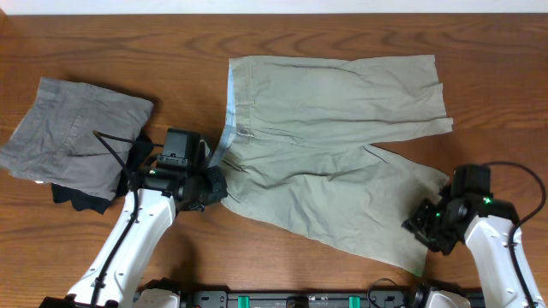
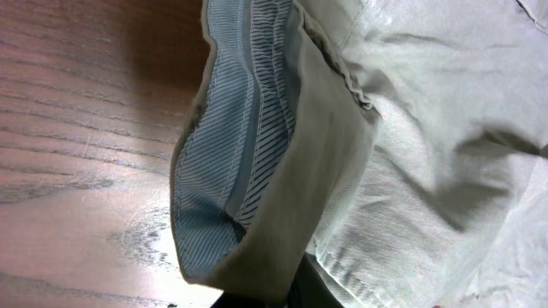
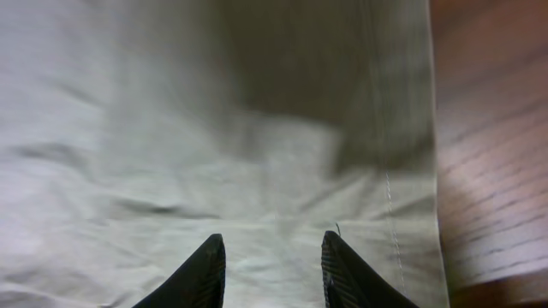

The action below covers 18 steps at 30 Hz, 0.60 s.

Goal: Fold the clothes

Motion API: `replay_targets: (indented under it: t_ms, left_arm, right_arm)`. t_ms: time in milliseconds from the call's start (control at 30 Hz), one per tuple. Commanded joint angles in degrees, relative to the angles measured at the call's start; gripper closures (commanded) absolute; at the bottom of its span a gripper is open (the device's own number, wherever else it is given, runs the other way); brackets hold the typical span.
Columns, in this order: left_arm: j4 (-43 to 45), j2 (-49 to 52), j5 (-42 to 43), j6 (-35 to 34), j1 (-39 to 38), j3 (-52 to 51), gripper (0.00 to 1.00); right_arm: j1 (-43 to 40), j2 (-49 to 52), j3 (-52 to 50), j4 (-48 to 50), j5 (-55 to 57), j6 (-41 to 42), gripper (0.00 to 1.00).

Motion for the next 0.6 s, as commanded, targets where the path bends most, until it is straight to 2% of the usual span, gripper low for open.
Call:
replay_targets:
  t_ms: [0, 300, 567]
  left_arm:
    - [0.28, 0.24, 0.55, -0.11, -0.09, -0.20, 0.94]
    - [0.31, 0.24, 0.57, -0.13, -0.09, -0.20, 0.94]
    - [0.72, 0.24, 0.55, -0.09, -0.09, -0.20, 0.93]
  right_arm:
    - [0.66, -0.37, -3.19, 0.55, -0.72, 1.40, 0.65]
    - [3.48, -0.37, -4.59, 1.57, -7.15, -5.95, 0.62]
    - [5.51, -0.35, -3.54, -0.59, -8.17, -4.13, 0.61]
